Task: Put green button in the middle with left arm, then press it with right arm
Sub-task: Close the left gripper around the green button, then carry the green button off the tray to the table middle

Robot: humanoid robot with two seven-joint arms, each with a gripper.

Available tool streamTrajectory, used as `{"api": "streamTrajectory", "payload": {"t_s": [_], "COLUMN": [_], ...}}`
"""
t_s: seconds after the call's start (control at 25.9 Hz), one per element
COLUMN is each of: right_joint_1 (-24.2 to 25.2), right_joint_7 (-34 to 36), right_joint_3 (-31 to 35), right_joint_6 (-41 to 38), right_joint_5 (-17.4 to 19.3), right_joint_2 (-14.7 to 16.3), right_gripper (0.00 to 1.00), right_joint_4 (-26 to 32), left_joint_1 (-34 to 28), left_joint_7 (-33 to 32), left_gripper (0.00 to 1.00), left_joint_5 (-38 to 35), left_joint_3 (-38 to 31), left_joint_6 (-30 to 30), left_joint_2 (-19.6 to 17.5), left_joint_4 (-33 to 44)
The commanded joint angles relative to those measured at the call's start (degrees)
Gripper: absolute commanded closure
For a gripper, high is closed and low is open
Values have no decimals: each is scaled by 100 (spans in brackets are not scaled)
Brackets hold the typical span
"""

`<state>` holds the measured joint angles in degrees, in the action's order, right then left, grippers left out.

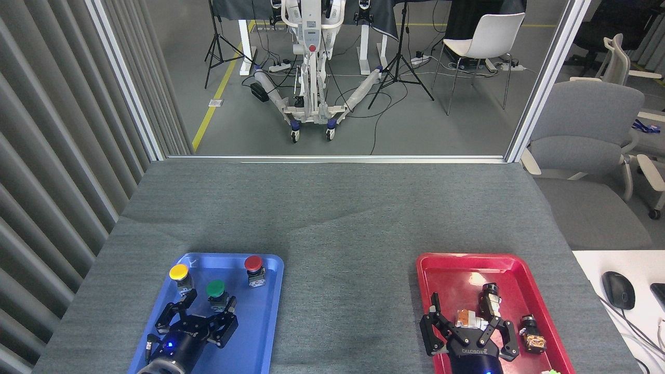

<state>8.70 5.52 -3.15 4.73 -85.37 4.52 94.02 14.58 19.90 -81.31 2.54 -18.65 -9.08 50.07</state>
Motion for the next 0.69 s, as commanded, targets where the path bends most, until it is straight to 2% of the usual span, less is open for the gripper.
{"api": "streamTrajectory", "payload": {"t_s": [0.0, 0.12, 0.23, 0.35, 0.54, 0.66], "right_joint_1": [17, 35, 70, 88, 70, 114], "right_joint_7": [-7, 2, 19, 19, -7, 81], "right_joint_3": [-10, -28, -28, -19, -28, -28], "right_joint_6": [-78, -122, -104, -113, -113, -157], "right_joint_5": [-191, -296, -604, -525, -287, -279], "right_joint_2": [-13, -4, -21, -13, 75, 58], "right_gripper": [0, 0, 0, 1, 1, 1], "right_joint_4": [-7, -7, -7, -7, -16, -7], "left_joint_1": [177, 300, 388, 388, 352, 344], "left_joint_7": [5, 13, 5, 13, 145, 154], "left_gripper": [0, 4, 23, 38, 73, 85], "left_joint_5": [-8, -16, 1, -8, -60, -60], "left_joint_3": [1, 1, 1, 1, 18, 27], "left_joint_6": [19, 37, 46, 46, -16, -130], "left_joint_2": [56, 82, 82, 100, 29, -76], "left_joint_4": [-340, -630, -815, -806, -771, -744]}}
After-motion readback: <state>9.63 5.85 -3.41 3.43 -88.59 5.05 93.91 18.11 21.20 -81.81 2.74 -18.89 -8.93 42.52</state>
